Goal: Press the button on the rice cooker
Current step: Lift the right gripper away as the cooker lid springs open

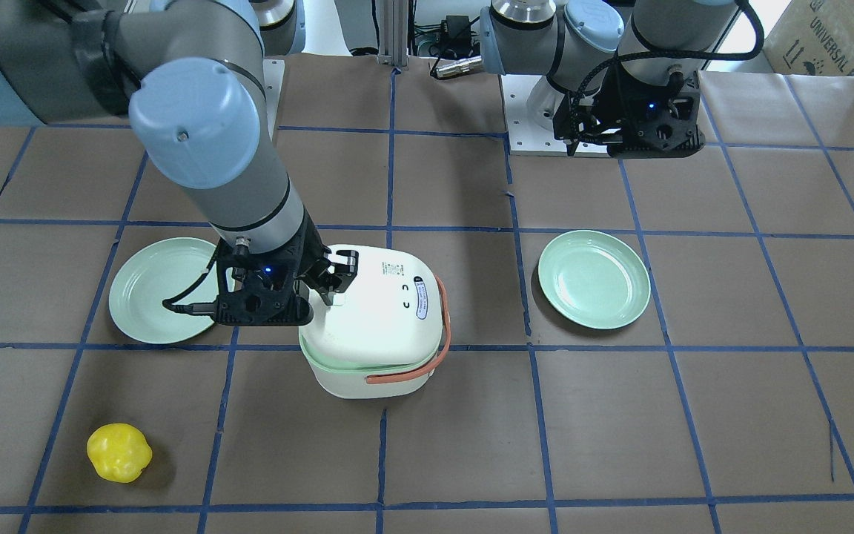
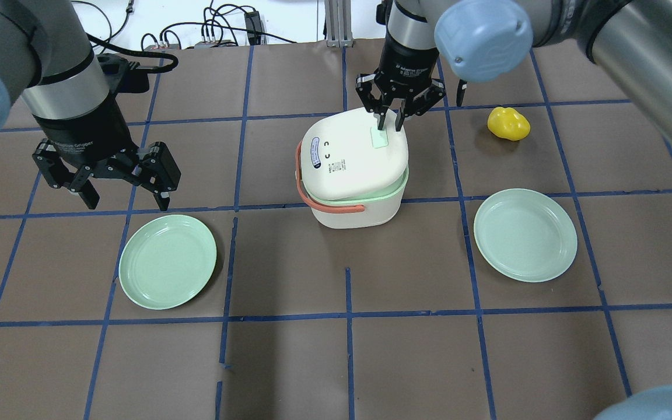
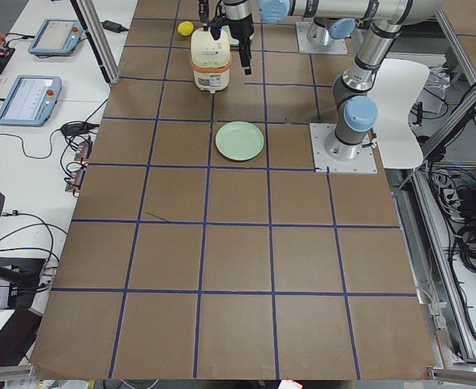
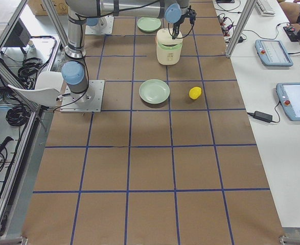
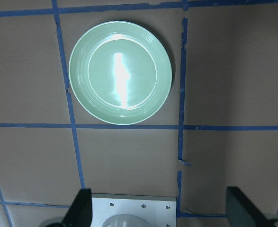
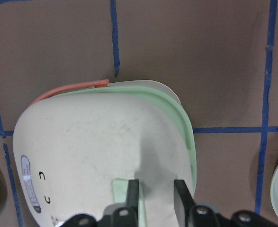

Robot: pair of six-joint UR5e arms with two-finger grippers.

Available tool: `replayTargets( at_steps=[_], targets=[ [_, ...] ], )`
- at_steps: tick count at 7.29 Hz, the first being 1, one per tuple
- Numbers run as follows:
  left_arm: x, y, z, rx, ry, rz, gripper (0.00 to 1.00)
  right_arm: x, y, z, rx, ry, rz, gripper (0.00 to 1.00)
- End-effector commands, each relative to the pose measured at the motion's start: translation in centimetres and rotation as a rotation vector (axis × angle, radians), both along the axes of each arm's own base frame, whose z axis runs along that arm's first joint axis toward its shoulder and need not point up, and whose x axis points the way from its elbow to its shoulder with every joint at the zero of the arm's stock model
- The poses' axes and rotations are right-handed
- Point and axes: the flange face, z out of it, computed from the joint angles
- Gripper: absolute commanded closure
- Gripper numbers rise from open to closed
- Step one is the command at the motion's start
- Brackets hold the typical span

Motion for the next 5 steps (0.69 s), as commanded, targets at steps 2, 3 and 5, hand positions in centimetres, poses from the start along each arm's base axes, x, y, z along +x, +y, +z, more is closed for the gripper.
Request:
replayTargets(
  at_steps=[2,3,5],
  targets=[
    [0.0,0.0,0.0,0.0,0.0,0.0,0.0,-1.5,0.3,8.4,0.007,0.055,0.024,0.0],
    [0.0,0.0,0.0,0.0,0.0,0.0,0.0,-3.1,1.1,9.5,-0.004,0.114,0.06,0.0],
    [0.0,0.0,0.0,0.0,0.0,0.0,0.0,-6.5,3.1,11.5,0.045,0.133,0.093,0.0]
  ],
)
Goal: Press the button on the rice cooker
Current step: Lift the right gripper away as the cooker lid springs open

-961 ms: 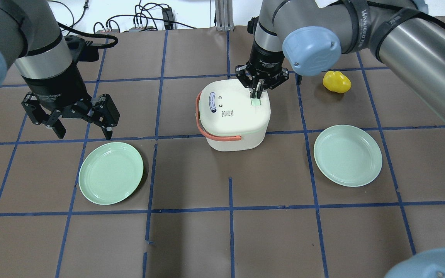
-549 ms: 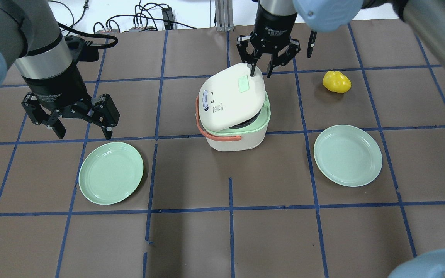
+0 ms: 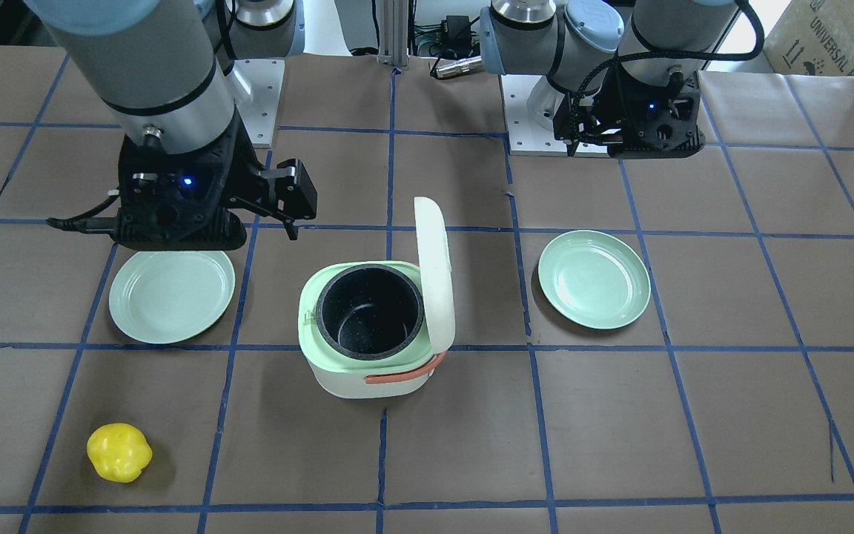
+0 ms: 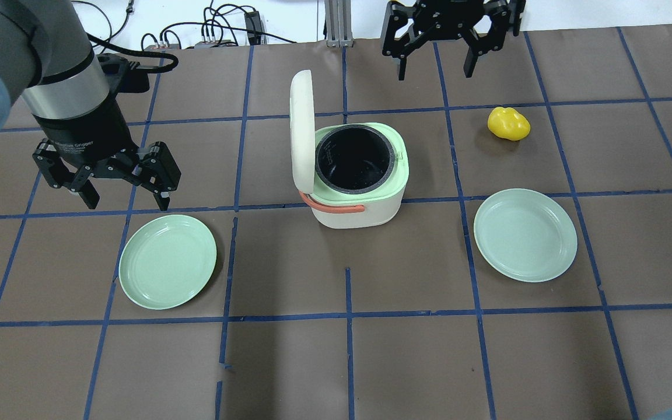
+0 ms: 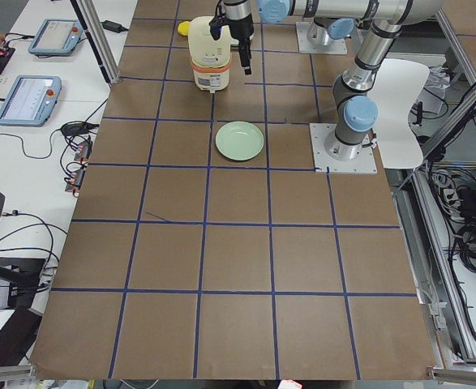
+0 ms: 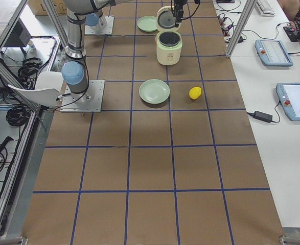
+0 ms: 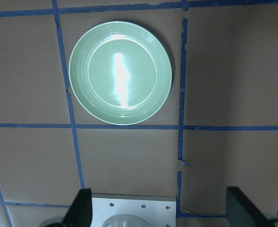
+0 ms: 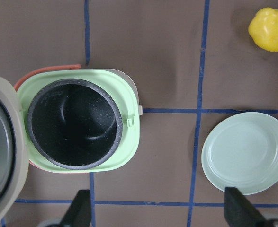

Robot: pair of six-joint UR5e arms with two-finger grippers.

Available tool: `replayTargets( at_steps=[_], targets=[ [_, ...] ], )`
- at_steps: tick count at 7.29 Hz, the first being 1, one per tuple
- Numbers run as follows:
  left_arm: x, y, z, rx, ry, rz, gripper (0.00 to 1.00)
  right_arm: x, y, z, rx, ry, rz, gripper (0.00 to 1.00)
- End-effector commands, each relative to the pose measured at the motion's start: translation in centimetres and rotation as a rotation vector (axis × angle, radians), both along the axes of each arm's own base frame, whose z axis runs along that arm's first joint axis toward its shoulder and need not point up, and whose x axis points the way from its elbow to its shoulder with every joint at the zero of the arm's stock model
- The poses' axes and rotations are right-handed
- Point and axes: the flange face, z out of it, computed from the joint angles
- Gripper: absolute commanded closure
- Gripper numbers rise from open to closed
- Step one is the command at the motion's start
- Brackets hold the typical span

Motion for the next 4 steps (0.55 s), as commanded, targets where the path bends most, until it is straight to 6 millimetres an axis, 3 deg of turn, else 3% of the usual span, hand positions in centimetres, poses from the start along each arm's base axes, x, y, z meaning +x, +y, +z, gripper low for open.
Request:
replayTargets(
  at_steps=[1,4],
  targets=[
    [0.0,0.0,0.0,0.0,-0.001,0.0,0.0,-2.7,1.8,1.1,0.054,0.015,0.03,0.0],
    [0.0,0.0,0.0,0.0,-0.001,0.0,0.0,-4.1,4.0,-0.9,0.095,0.016,0.035,0.0]
  ],
)
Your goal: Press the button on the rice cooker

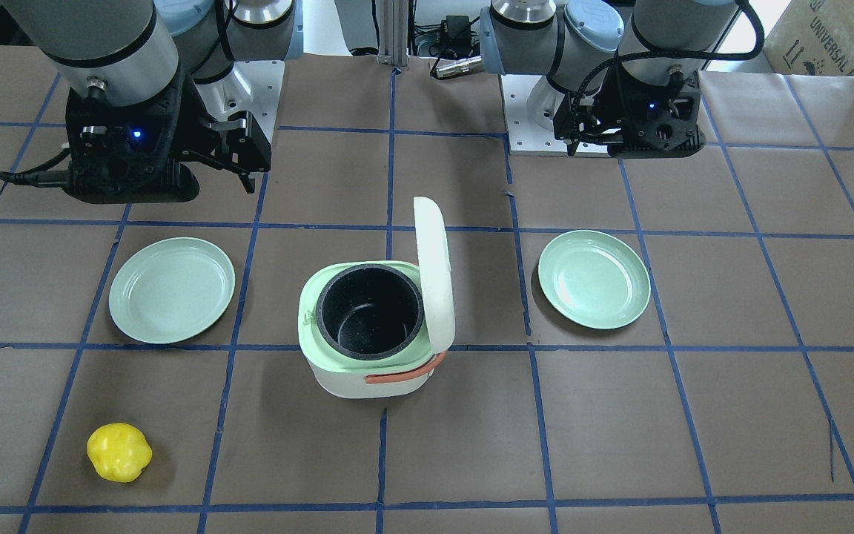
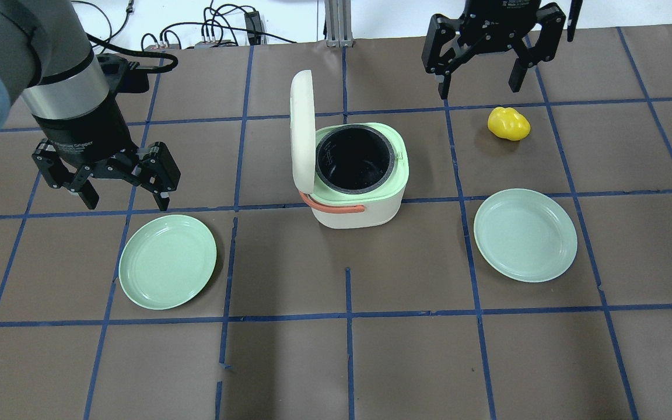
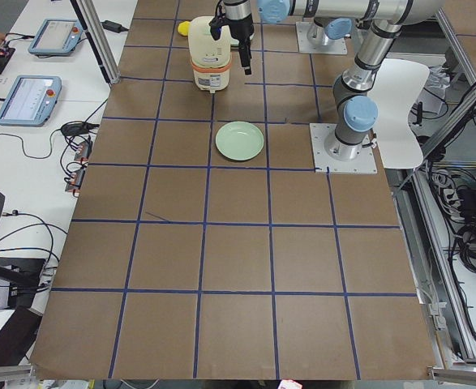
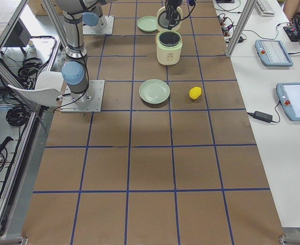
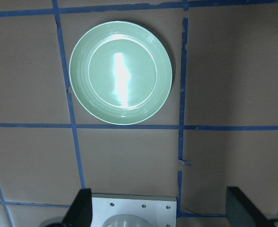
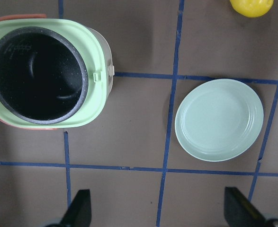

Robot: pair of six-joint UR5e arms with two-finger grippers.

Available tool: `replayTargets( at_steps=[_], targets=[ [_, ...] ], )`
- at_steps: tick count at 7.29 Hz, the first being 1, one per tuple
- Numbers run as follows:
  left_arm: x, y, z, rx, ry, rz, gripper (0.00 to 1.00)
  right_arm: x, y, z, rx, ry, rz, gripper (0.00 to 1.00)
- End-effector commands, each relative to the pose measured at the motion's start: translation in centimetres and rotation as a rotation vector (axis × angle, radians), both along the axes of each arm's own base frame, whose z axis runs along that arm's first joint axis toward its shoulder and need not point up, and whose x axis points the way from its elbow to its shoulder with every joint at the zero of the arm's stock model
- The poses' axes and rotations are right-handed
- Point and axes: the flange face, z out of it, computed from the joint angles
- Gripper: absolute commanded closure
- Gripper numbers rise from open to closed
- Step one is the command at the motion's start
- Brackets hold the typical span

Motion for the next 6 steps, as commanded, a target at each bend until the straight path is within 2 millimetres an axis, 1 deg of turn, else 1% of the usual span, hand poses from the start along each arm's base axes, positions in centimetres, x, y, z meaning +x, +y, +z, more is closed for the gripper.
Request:
replayTargets(
  at_steps=[1,2,3,4,6],
  targets=[
    [0.0,0.0,0.0,0.0,0.001,0.0,0.0,-2.1,1.5,-1.4,0.03,-0.003,-0.008,0.0],
    [0.0,0.0,0.0,0.0,0.001,0.0,0.0,-3.3,2.4,-1.9,0.044,-0.005,-0.029,0.0],
    [0.0,0.0,0.0,0.0,0.001,0.0,0.0,-3.9,3.2,-2.3,0.048,-0.006,-0.04,0.0],
    [0.0,0.0,0.0,0.0,0.001,0.0,0.0,-4.7,3.0,-2.4,0.04,-0.009,-0.057,0.0],
    [0.0,0.0,0.0,0.0,0.0,-0.001,0.0,-5.3,2.8,-2.5,0.04,-0.012,-0.051,0.0]
  ],
)
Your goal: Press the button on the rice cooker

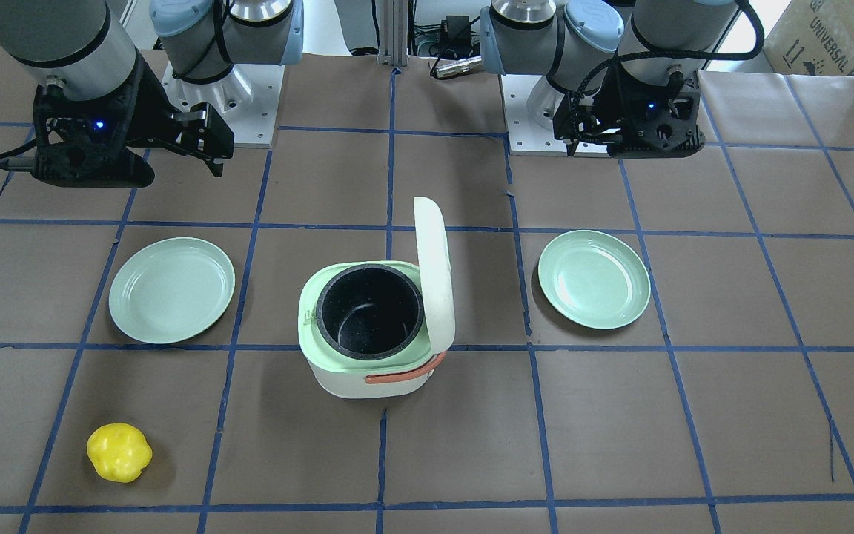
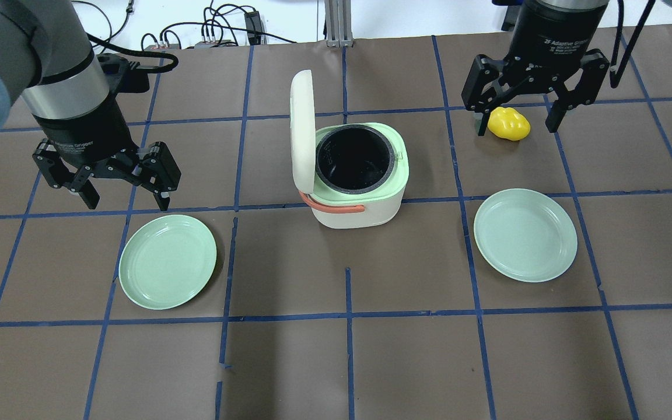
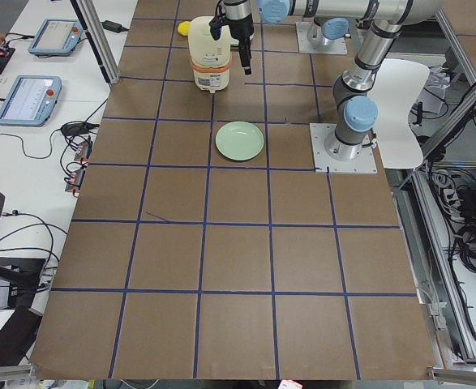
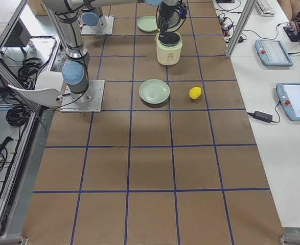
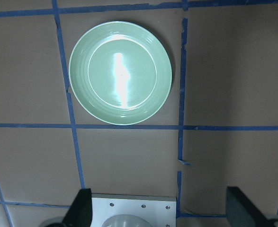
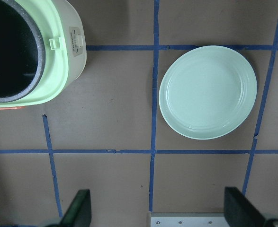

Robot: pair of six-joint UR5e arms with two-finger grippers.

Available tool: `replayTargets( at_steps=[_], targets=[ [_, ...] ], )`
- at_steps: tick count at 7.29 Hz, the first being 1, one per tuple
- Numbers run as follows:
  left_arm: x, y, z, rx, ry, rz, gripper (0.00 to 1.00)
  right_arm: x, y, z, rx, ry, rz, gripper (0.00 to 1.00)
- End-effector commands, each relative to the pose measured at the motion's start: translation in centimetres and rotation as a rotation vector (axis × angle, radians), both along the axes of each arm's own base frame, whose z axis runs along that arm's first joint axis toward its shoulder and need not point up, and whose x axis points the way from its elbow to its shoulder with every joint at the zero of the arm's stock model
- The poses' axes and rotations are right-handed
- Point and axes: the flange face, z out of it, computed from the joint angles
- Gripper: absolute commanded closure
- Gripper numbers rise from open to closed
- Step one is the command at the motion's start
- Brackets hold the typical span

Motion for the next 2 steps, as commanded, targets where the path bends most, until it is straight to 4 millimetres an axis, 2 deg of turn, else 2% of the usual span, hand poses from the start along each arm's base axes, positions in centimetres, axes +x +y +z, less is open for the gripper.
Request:
replayTargets(
  at_steps=[1,2],
  targets=[
    [0.0,0.0,0.0,0.0,0.0,0.0,0.0,-0.58,-0.11,-0.17,0.002,-0.005,0.003,0.0],
    [0.0,0.0,0.0,0.0,0.0,0.0,0.0,-0.79,-0.18,-0.17,0.002,-0.008,-0.002,0.0]
  ],
)
